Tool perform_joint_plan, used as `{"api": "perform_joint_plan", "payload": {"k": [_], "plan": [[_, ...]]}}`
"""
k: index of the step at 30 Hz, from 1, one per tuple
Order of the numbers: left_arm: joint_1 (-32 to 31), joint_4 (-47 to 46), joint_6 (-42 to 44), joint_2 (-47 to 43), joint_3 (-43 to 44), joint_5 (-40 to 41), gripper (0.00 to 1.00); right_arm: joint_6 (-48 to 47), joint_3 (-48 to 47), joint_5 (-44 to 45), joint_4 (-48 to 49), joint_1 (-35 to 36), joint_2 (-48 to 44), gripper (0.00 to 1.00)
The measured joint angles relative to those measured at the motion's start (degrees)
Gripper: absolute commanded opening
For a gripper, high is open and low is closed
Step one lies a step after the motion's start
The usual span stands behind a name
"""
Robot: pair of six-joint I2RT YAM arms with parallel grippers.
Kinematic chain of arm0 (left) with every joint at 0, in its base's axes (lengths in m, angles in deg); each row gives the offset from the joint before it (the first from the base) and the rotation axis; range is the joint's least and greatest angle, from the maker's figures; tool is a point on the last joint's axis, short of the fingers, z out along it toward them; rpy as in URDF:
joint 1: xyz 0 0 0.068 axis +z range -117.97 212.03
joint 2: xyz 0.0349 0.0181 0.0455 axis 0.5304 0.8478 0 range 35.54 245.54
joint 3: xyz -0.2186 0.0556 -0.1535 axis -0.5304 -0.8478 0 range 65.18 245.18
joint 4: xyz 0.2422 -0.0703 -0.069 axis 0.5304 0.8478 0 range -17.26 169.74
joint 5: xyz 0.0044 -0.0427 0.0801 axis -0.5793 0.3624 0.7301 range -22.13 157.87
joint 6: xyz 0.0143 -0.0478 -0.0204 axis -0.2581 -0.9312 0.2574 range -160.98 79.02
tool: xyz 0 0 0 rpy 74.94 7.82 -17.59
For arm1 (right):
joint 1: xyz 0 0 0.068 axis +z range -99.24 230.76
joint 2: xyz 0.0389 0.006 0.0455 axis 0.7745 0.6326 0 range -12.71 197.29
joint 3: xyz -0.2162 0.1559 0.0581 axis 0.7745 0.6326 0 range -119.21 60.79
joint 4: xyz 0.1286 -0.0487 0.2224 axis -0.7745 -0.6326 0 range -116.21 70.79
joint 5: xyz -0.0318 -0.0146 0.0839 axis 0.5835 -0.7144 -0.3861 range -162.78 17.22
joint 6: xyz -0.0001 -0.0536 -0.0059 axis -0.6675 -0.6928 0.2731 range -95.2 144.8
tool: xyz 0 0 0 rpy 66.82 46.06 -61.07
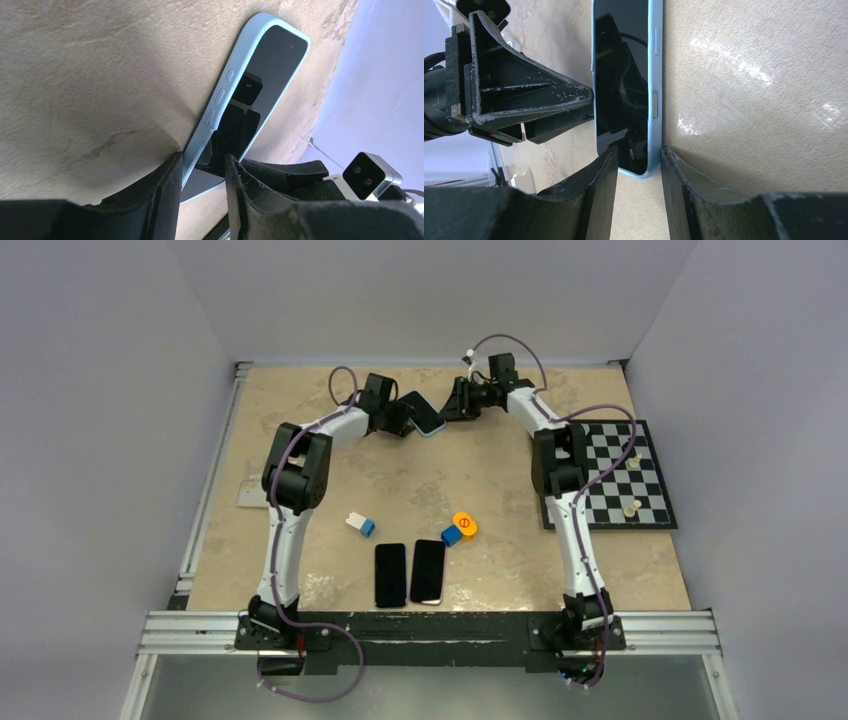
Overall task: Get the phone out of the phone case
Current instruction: Adjust the phone at the center of the board.
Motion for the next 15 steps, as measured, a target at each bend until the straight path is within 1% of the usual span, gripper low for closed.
{"api": "perform_joint_plan", "payload": {"k": [3,5,8,11,15], "plan": [[0.0,-0.1,-0.2,0.3,0.0,-0.1,0.36,-0.5,-0.5,0.3,-0.7,0.0,0.1,0.23],[0.0,-0.1,-0.2,0.3,0.0,-0.4,0.33,-0.7,-0.6,0.8,-1.2,-0.1,0.1,0.16],[0.1,0.6,-0.2,0.7,0.6,-1.0,0.25,-1.5,-0.1,1.6,-1.5,-0.3,0.0,0.12],[0.2,1.2,-0.3,0.9,0.8,-2.2,0.24,-1.8,3.0,1.7,-1.1,-0.4,-1.6,0.1],[0.2,3.3,-0.1,0.9,1.0,-4.7,0.24,-2.4,9.6,3.3,-1.1,-0.4,-6.6,0.09]]}}
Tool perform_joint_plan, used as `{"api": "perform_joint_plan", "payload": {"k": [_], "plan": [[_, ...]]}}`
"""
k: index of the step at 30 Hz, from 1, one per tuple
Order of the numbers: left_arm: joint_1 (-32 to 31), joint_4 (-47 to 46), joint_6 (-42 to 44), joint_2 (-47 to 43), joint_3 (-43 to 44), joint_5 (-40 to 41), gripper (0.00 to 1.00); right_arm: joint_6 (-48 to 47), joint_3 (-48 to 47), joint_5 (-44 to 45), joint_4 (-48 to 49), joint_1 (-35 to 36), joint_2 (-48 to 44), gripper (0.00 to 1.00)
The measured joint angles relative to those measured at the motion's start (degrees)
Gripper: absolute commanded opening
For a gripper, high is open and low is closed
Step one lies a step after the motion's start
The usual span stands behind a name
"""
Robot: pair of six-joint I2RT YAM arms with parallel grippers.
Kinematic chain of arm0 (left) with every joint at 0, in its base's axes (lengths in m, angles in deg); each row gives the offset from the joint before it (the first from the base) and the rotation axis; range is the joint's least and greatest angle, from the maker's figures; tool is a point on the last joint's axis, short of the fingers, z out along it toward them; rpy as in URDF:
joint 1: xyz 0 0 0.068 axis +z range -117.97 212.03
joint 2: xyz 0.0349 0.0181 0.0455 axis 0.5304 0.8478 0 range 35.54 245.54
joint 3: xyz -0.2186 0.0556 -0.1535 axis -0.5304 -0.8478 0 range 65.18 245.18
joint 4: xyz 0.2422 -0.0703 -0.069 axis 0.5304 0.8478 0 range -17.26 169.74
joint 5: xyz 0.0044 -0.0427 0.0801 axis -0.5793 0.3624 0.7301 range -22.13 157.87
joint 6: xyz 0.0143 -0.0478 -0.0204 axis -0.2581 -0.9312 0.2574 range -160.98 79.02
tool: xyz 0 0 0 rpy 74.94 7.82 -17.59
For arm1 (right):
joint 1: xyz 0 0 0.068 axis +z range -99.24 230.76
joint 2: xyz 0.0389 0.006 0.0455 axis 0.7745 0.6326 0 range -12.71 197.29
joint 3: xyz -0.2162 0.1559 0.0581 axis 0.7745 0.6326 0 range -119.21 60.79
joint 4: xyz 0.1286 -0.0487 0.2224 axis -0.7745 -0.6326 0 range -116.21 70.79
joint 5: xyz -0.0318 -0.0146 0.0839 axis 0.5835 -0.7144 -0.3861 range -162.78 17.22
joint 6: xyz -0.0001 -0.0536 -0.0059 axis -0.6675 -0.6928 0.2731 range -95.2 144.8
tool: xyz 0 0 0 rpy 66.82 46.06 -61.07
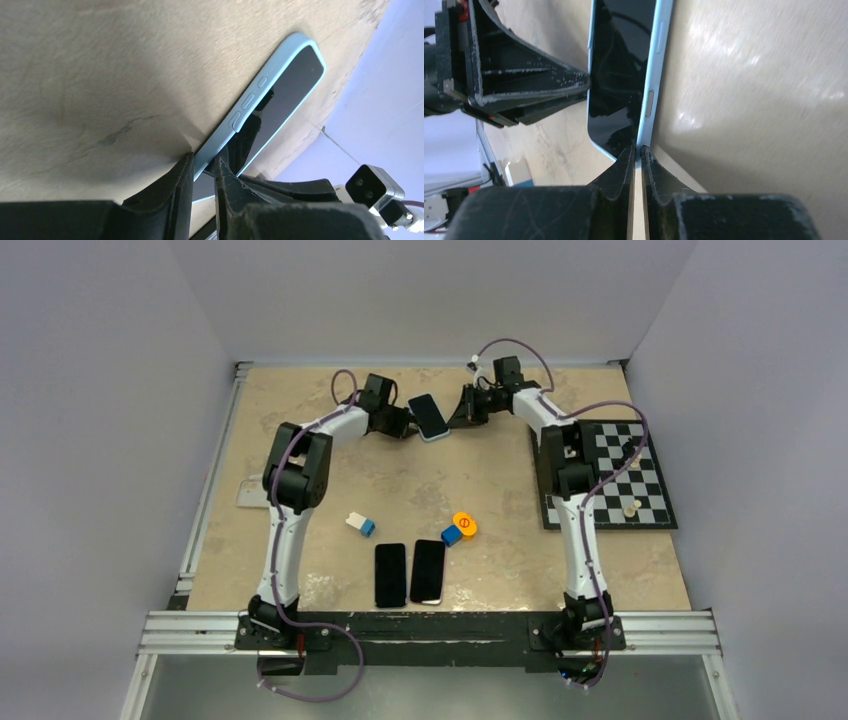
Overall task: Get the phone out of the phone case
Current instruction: Adjust the phone at the center of the board, then pick up the phone at the center of the board.
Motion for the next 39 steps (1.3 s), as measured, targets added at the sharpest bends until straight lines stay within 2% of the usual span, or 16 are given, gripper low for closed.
{"api": "perform_joint_plan", "payload": {"k": [6,9,11,14,15,16,17,20,23,25,29,33,39], "plan": [[-1.5,2.3,1.7,-1.5,-1.6,-2.4,0.23,-0.3,15.3,2.4,0.3,0.3,-9.9,0.12],[-3.3,2.4,2.9,-5.0,-6.5,-2.3,0.24,0.5,25.3,3.6,0.7,1.0,-16.2,0.19],[-4.7,2.7,4.0,-7.9,-10.4,-2.4,0.29,1.5,32.9,4.8,1.8,1.6,-20.7,0.3],[-6.9,2.1,5.9,-13.3,-16.7,-2.9,0.4,2.4,40.8,7.2,2.9,2.5,-25.7,0.56],[-7.5,2.1,6.8,-15.4,-18.6,-3.1,0.44,2.8,42.7,8.1,3.4,2.8,-27.2,0.68],[-8.0,2.3,7.9,-17.2,-19.8,-3.2,0.48,2.9,44.0,9.0,3.9,3.0,-28.7,0.76],[-8.4,2.1,9.2,-19.3,-21.1,-3.4,0.51,3.1,44.7,10.0,4.3,3.3,-29.7,0.79],[-8.5,1.7,13.5,-26.0,-24.2,-3.6,0.65,3.3,46.3,14.5,6.6,4.0,-33.2,0.82],[-7.2,1.1,18.3,-33.5,-27.8,-3.5,0.69,3.3,46.2,20.0,7.5,5.1,-34.3,0.85],[-5.8,1.2,22.1,-39.2,-30.2,-3.5,0.76,3.5,45.7,24.0,7.3,6.0,-34.1,0.86],[-2.2,2.7,31.2,-51.0,-33.7,-3.7,0.8,4.8,42.8,32.6,5.7,9.2,-31.9,0.88],[-0.1,6.6,42.6,-59.9,-31.7,-2.9,0.8,6.0,40.8,39.2,5.6,11.9,-30.7,0.9],[0.4,7.5,56.0,-66.0,-29.2,-1.8,0.82,7.0,38.8,44.2,3.2,13.6,-30.1,0.91]]}}
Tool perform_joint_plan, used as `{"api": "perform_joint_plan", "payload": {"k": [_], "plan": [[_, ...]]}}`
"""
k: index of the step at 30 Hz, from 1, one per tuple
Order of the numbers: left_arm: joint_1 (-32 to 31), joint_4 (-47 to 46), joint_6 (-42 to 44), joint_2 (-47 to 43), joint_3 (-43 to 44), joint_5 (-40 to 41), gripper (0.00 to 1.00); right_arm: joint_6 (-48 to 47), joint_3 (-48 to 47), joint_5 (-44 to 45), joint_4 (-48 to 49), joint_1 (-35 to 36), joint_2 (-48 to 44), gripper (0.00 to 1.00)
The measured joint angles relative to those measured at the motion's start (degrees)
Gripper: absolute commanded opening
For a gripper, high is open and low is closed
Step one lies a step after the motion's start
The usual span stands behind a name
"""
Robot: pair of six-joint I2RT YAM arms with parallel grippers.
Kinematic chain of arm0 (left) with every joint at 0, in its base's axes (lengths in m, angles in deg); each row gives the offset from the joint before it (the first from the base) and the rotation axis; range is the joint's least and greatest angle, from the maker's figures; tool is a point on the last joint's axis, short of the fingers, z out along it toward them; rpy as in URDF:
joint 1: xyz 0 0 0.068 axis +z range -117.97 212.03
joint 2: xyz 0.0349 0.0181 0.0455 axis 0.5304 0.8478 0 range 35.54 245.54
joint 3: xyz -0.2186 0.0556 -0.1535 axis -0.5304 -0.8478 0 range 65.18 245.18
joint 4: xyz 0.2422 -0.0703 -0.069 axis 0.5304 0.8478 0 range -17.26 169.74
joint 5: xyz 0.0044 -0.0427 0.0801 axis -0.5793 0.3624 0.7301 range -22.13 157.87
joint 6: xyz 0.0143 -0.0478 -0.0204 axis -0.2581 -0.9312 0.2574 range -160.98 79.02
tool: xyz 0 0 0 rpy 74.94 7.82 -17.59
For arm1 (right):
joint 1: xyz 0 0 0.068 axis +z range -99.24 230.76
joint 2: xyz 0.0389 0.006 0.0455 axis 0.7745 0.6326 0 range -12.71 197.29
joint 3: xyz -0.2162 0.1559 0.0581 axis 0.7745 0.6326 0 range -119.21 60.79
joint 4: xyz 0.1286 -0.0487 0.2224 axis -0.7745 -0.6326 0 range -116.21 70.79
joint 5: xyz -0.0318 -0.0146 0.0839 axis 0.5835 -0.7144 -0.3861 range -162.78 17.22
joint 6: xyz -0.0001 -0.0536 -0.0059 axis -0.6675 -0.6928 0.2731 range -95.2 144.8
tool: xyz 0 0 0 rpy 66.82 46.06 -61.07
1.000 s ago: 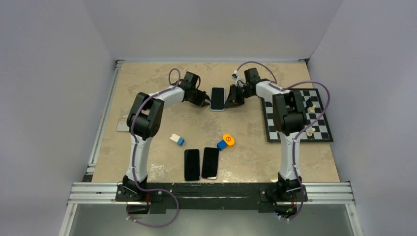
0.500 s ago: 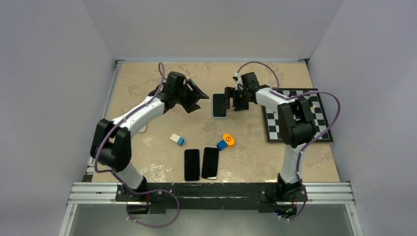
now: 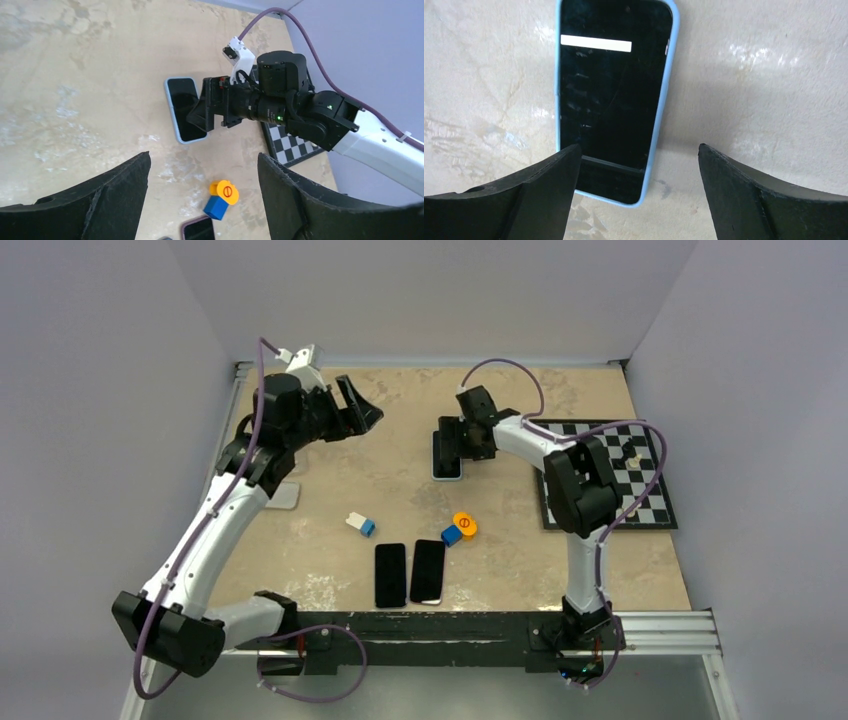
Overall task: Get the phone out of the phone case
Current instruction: Pick up the phone at the center of the board.
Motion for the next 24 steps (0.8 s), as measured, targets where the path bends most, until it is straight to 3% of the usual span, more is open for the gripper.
{"api": "perform_joint_plan", "payload": {"k": [10,21,24], "plan": [[3.3,1.6,8.4,-5.7,-2.4,0.5,0.83,2.4,-5.9,5.1,-3.4,2.9,2.3,0.94],[3.3,1.7,10.5,-11.5,-3.7,2.6,0.84,5.1,-16.2,9.9,-9.2,6.4,10.4,0.95],[3.3,1.8,10.5,-11.5,-3.8,2.8,0.84,5.3,-17.9,12.5,-10.9,7.3,11.5,0.9]]}}
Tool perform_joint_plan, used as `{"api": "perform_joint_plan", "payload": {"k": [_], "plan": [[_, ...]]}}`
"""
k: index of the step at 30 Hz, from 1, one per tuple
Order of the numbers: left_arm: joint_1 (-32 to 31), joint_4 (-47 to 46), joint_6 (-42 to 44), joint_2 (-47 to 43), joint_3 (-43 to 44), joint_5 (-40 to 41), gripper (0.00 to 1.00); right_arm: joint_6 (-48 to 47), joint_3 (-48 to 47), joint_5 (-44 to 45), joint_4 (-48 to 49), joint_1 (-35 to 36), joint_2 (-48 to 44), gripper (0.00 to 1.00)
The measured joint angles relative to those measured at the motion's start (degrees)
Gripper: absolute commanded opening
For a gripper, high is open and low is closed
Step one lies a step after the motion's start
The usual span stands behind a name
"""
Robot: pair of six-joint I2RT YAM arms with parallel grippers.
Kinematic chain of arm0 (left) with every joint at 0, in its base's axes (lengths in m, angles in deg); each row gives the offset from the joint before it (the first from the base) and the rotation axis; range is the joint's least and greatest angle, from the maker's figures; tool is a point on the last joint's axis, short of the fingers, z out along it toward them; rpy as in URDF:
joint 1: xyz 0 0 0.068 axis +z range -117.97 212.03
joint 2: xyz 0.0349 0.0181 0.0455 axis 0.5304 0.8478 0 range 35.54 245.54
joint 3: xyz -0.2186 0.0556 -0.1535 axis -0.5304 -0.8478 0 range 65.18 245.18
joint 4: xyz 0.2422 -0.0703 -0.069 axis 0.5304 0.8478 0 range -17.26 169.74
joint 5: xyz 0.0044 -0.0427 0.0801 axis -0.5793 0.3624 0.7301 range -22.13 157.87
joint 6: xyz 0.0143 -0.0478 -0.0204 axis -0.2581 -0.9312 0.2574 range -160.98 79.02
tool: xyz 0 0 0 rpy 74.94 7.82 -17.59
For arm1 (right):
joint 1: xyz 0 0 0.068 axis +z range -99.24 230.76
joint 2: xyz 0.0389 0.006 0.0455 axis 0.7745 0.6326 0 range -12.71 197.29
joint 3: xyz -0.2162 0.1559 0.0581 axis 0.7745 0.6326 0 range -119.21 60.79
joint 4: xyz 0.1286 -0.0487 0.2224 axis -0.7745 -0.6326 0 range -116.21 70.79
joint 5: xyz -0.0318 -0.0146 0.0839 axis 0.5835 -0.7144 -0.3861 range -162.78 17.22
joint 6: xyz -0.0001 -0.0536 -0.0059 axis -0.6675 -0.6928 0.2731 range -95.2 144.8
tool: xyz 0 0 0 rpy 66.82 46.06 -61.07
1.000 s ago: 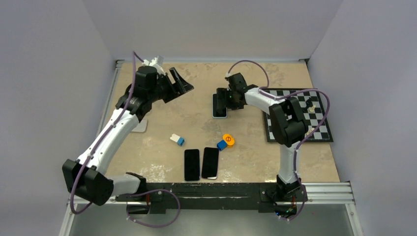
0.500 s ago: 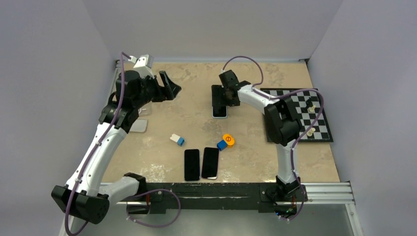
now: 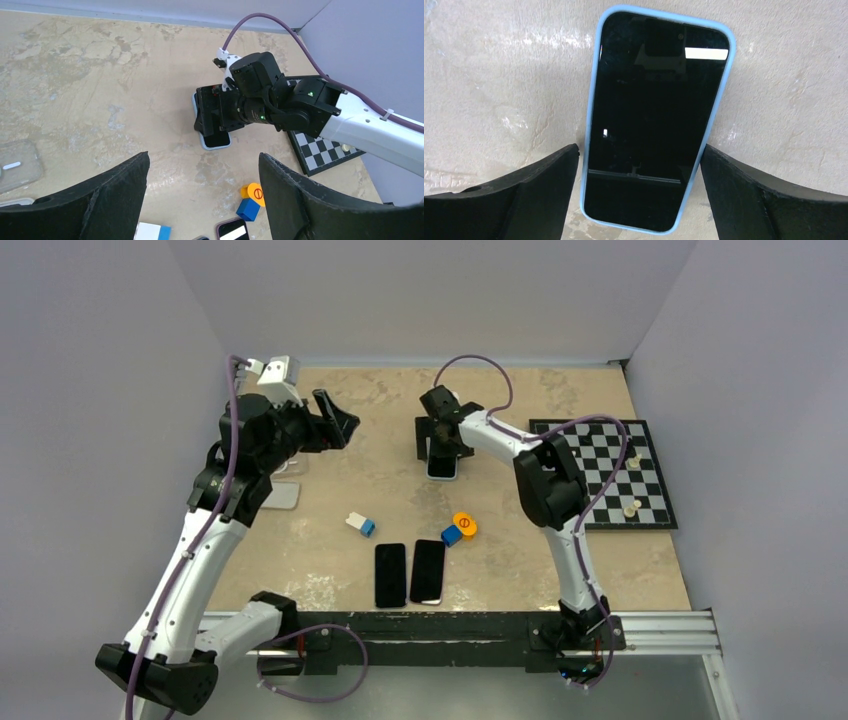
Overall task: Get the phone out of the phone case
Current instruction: Pick up the phone at the center of the board.
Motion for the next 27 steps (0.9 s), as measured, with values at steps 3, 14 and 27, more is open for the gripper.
{"api": "perform_joint_plan", "payload": {"k": [3,14,27], "plan": [[0.0,0.0,0.0,0.0,0.0,0.1,0.84,0.0,-0.2,0.7,-0.9,0.3,0.1,0.81],[0.0,0.1,0.4,0.0,0.0,1.3,0.84,-0.7,5.2,0.0,3.6,-0.1,-2.8,0.0],[0.0,0.1,-0.2,4.7,0.0,-0.2,0.84,-5.2,38.0,-4.9,22.4,-0.9,-24.6,0.0]]}}
